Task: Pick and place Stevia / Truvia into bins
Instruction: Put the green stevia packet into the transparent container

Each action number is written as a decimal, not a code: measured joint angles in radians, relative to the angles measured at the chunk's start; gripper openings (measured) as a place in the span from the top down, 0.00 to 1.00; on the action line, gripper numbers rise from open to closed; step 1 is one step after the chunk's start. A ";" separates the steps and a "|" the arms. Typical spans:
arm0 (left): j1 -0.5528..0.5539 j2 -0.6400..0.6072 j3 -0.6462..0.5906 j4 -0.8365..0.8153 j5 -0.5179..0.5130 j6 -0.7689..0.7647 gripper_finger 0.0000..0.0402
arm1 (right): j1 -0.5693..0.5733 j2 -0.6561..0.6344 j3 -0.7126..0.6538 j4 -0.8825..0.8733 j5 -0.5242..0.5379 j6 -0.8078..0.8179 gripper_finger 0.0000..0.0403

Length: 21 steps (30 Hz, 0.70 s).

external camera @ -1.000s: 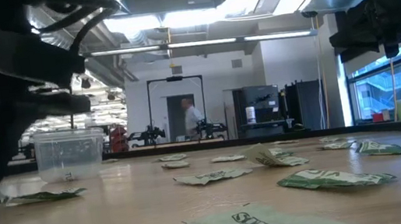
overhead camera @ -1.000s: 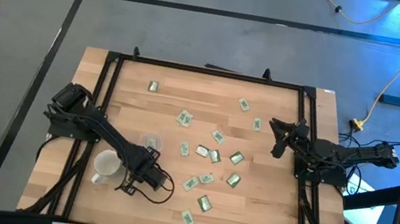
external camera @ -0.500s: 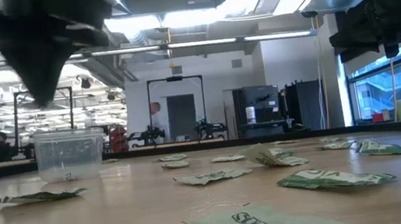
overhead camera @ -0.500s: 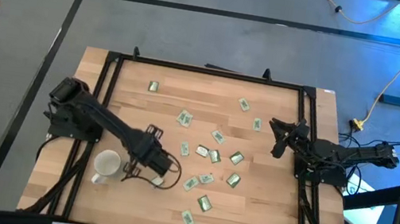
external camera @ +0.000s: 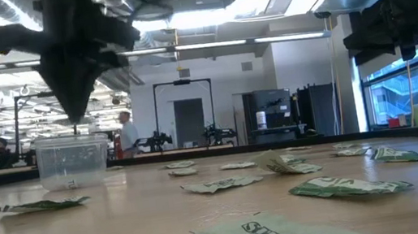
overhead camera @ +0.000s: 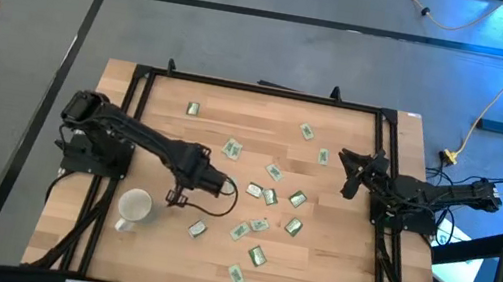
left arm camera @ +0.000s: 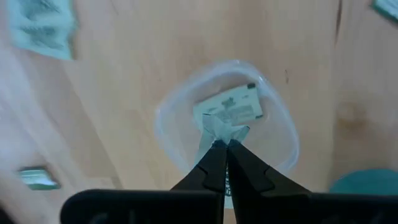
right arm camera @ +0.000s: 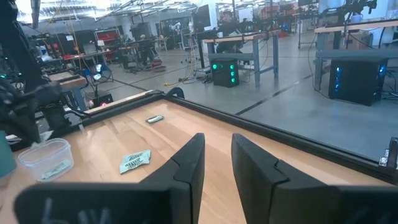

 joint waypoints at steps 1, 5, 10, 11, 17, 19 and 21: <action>0.006 0.000 -0.013 0.006 0.010 -0.003 0.99 | 0.000 0.000 0.000 0.000 0.000 0.000 0.79; 0.013 0.000 -0.039 0.063 0.021 -0.003 0.99 | 0.000 0.000 0.000 0.000 0.000 -0.002 0.79; 0.013 0.000 -0.064 0.126 0.023 0.020 0.99 | 0.000 0.000 0.000 0.000 0.000 -0.003 0.79; 0.013 0.000 -0.069 0.126 0.023 0.020 0.99 | 0.000 0.000 0.000 0.000 0.000 -0.004 0.79; 0.012 0.000 -0.079 0.126 0.010 -0.008 0.96 | 0.000 0.000 0.000 0.000 0.000 -0.004 0.79; 0.012 0.000 -0.079 0.126 0.011 -0.013 0.93 | 0.000 0.000 0.000 0.000 0.000 -0.004 0.79; 0.012 -0.001 -0.078 0.125 0.012 -0.020 0.89 | 0.000 0.000 0.000 0.000 0.000 -0.003 0.79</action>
